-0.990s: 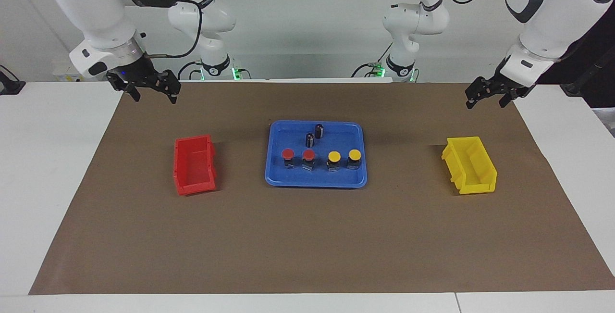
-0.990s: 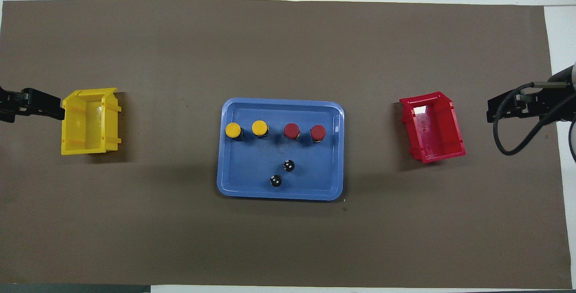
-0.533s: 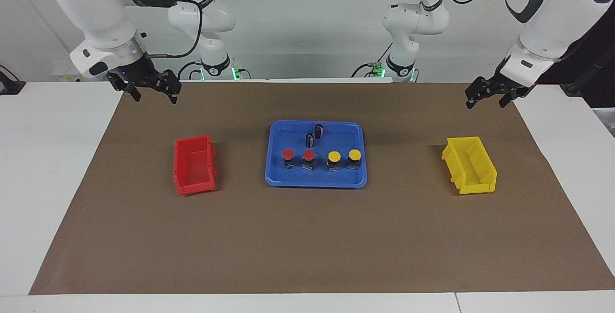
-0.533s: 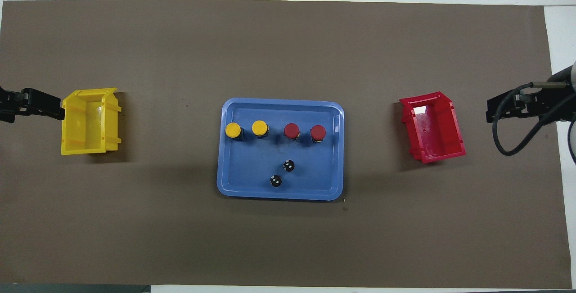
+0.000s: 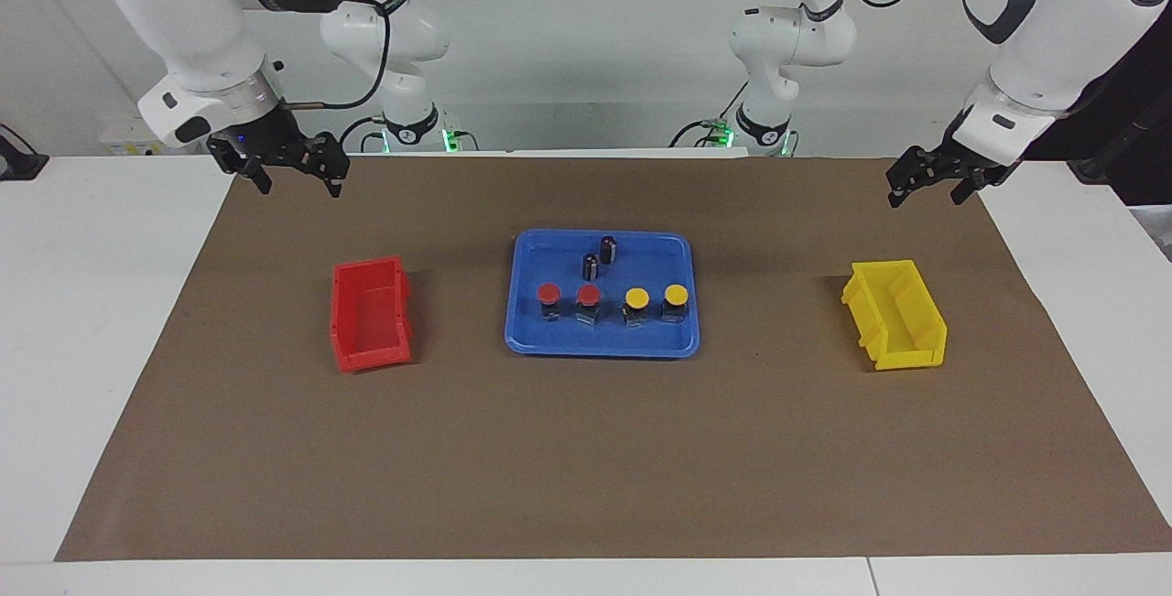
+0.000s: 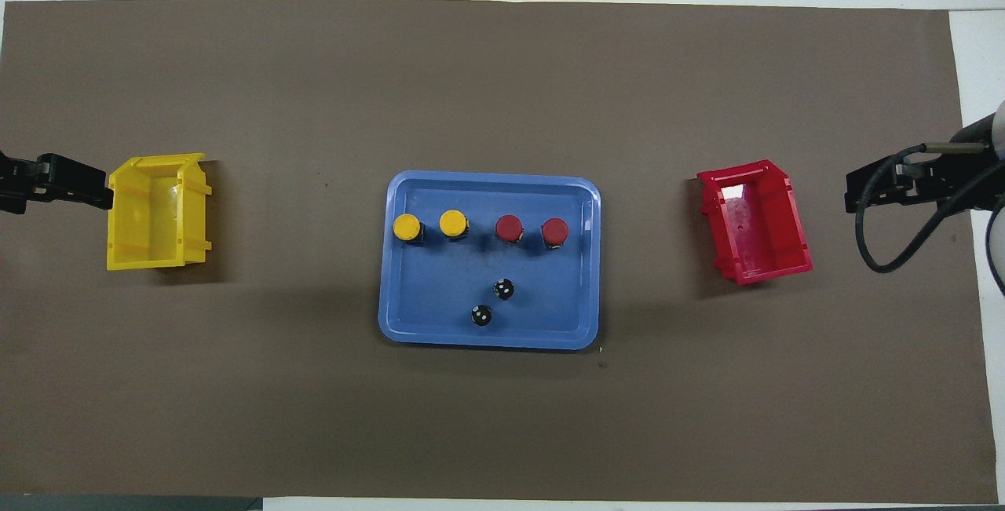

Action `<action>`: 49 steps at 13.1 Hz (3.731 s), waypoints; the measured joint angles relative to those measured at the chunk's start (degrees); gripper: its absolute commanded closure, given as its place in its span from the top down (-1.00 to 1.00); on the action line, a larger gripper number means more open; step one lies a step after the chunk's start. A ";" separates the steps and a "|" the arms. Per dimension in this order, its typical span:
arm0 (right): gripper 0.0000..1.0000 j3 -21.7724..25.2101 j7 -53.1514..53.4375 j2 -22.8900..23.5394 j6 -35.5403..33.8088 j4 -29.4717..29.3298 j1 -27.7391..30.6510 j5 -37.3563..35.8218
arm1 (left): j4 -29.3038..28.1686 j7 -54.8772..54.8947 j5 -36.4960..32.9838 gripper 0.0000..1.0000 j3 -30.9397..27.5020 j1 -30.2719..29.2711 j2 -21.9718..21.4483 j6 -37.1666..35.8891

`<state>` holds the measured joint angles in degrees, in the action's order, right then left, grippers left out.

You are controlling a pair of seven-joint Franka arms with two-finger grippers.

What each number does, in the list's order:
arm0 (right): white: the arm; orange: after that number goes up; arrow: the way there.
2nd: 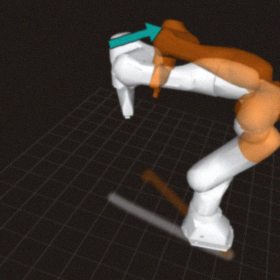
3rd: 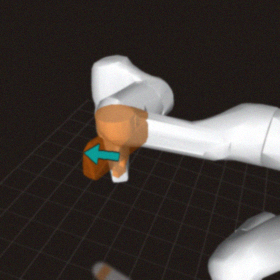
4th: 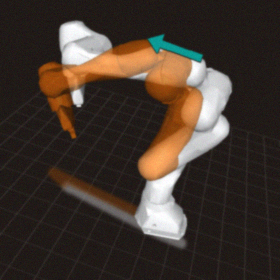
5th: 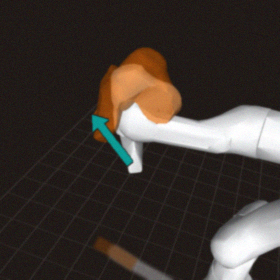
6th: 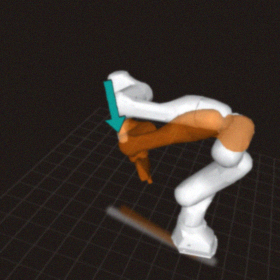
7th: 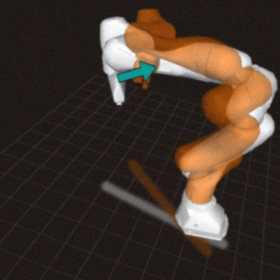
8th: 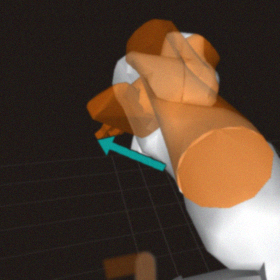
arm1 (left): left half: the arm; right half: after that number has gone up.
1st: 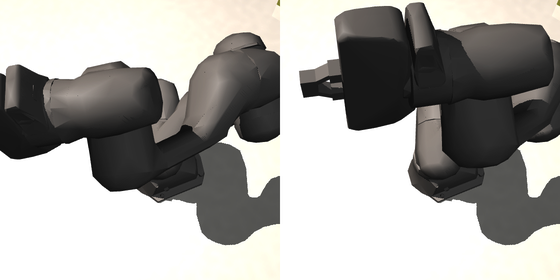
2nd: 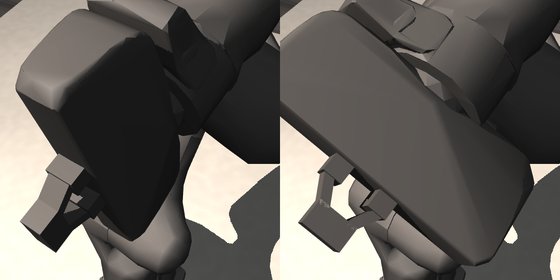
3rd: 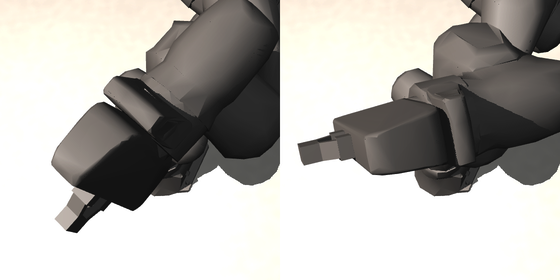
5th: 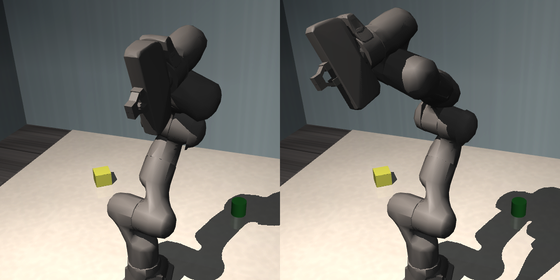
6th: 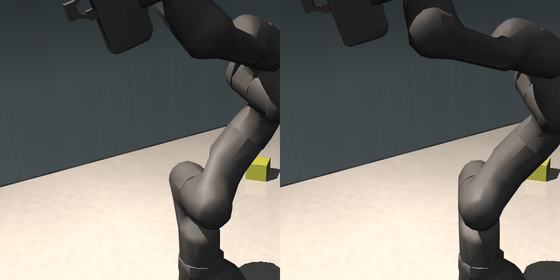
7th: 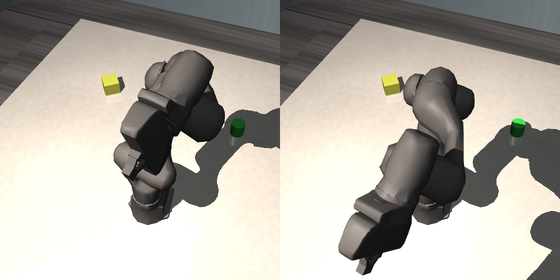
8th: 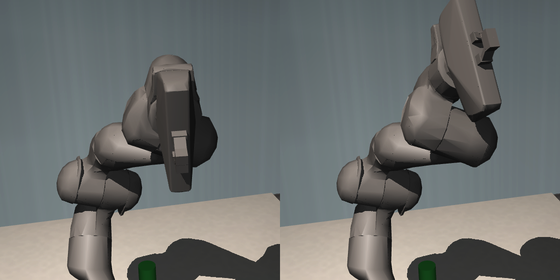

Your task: Sort red and yellow buttons by color

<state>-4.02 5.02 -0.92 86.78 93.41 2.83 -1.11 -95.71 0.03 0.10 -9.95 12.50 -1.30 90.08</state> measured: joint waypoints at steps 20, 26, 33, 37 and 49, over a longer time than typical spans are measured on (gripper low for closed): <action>0.86 -2.55 33.64 14.17 39.37 14.85 -26.54 -0.01 | -0.14 0.00 0.00 1.00 -0.01 0.00 -0.01 -0.04; 0.62 -2.22 30.37 14.05 45.28 19.72 -26.46 -0.01 | -0.53 -0.07 0.00 1.00 -0.01 0.00 -0.03 -0.04; 0.39 -2.34 29.81 15.26 46.77 20.07 -26.53 -0.04 | -1.11 -0.07 0.00 1.00 -0.01 0.00 -0.16 -0.04; 0.11 -2.41 28.96 15.46 46.91 20.20 -26.63 -0.35 | -2.54 -0.07 0.00 1.00 -0.01 0.00 -1.00 0.36; -0.41 -1.65 13.61 10.73 21.81 5.95 -16.82 -1.40 | -10.31 -16.58 0.01 1.00 2.49 9.08 -0.94 17.09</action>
<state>-5.67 18.62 9.81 108.59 99.36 -14.00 -2.51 -106.03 -16.55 0.11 -7.46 21.58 -2.23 107.17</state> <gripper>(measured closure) 0.590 0.000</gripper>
